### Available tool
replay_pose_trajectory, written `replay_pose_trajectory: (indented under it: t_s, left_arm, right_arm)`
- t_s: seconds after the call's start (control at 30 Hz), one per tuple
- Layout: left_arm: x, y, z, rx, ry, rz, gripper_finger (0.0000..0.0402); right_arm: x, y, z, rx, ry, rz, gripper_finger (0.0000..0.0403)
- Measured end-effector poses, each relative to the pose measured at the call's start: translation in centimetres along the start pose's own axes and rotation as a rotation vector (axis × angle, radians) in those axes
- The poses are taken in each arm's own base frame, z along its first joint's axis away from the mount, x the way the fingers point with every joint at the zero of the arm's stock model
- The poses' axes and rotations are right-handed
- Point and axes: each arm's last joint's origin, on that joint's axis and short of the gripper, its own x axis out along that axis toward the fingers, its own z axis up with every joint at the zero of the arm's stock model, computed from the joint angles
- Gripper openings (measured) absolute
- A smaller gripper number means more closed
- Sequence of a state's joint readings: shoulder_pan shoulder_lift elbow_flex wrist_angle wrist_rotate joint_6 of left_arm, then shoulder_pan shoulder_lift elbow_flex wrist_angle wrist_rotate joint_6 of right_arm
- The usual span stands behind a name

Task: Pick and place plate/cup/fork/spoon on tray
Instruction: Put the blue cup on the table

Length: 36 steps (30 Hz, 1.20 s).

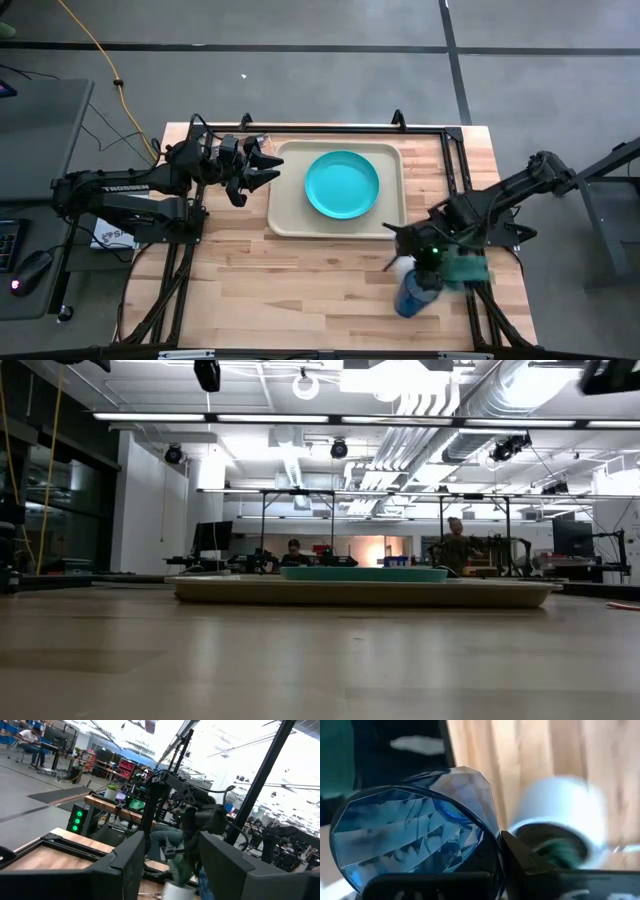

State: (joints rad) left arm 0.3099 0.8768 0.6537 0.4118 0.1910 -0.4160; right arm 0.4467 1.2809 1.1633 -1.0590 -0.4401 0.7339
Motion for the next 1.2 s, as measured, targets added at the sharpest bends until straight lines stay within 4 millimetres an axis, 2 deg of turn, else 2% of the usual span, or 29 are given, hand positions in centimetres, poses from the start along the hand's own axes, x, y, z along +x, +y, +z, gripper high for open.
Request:
replay_pose_trajectory:
  t_s: [0.17, 0.37, 0.57, 0.73, 0.93, 1.2]
  left_arm:
    - [0.0, 0.0, 0.0, 0.0, -0.001, 0.001, 0.017]
    - [0.0, 0.0, 0.0, 0.0, -0.001, 0.001, 0.017]
    - [0.0, 0.0, 0.0, 0.0, -0.001, 0.003, 0.017]
    - [0.0, 0.0, 0.0, 0.0, -0.001, 0.004, 0.017]
    - [0.0, 0.0, 0.0, 0.0, 0.0, 0.004, 0.017]
    - [0.0, 0.0, 0.0, -0.001, 0.001, 0.004, 0.017]
  right_arm:
    - [0.6, 0.8, -1.1, 0.023, 0.056, -0.003, 0.0]
    - [1.7, 0.7, -0.4, 0.082, 0.042, -0.077, 0.0]
    - [4.0, 0.7, 0.4, 0.1, 0.098, -0.131, 0.0]
    - [5.4, 1.1, 0.2, 0.082, 0.163, -0.142, 0.0]
    - [5.5, 1.3, 0.0, 0.089, 0.168, -0.137, 0.0]
    - [4.4, 1.7, 1.0, 0.047, 0.152, -0.036, 0.0]
